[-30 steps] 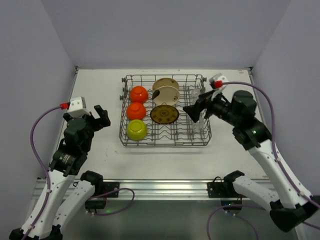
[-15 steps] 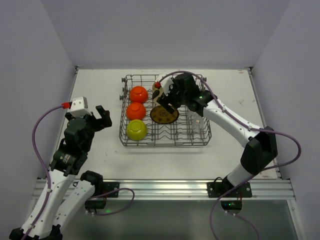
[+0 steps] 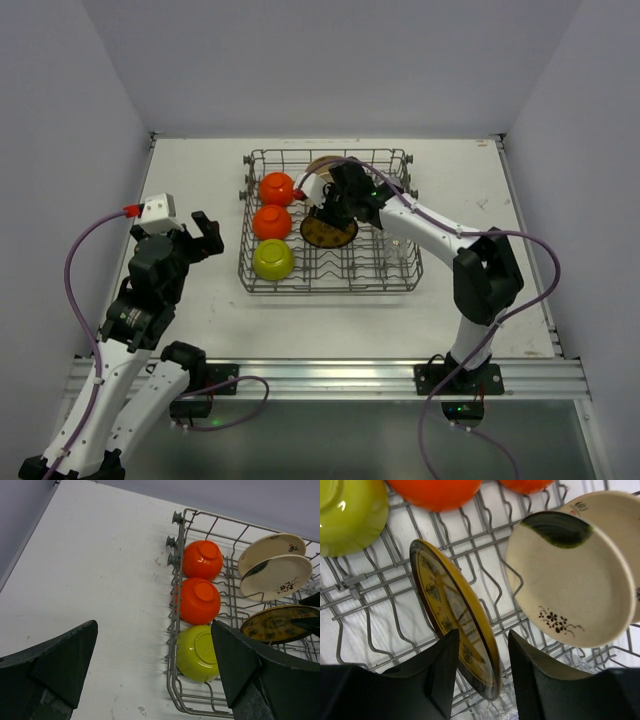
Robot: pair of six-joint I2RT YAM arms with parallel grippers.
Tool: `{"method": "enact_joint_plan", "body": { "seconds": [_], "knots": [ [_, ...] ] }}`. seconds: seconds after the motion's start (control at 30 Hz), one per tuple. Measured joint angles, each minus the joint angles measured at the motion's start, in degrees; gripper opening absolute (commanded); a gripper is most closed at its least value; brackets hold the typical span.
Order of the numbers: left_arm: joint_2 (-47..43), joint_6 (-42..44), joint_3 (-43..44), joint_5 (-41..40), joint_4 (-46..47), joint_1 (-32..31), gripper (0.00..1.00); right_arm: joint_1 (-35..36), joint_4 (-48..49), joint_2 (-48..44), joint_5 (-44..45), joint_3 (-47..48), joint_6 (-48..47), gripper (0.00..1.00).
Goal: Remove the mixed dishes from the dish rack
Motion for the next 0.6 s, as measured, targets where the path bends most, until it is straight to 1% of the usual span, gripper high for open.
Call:
{"method": "enact_joint_plan", "body": {
  "seconds": [0.1,0.2,0.23,0.3,0.33,0.4,0.43,0.6],
  "knots": [
    [0.0,0.0,0.0,-0.1,0.0,0.0,1.0,0.0,-1.1,1.7,0.3,0.0,-0.9,0.42],
    [0.0,0.0,0.0,-0.2,0.0,0.0,1.0,0.0,-0.8,1.7,0.2,-0.3,-1.7,0.33],
    [0.0,0.0,0.0,-0.2,0.0,0.0,1.0,0.0,-0.2,1.6,0.2,-0.5,-2.0,0.27],
    [0.0,0.0,0.0,-0.2,0.0,0.0,1.0,0.0,0.5,1.1,0.2,-1.2,-2.7,0.2],
    [0.0,0.0,0.0,-0.2,0.0,0.0,1.0,0.0,0.7,0.9,0.2,-1.5,-3.0,0.15],
    [0.0,0.0,0.0,-0.2,0.0,0.0,1.0,-0.1,0.6,0.3,-0.2,-1.9,-3.7,0.13],
    [0.0,0.0,0.0,-0.2,0.0,0.0,1.0,-0.1,0.3,0.0,-0.4,-2.1,-4.0,0.08],
    [0.0,0.0,0.0,-0.4,0.0,0.0,1.0,0.2,0.2,-0.1,-0.5,-2.2,-5.6,0.05]
  ]
}}
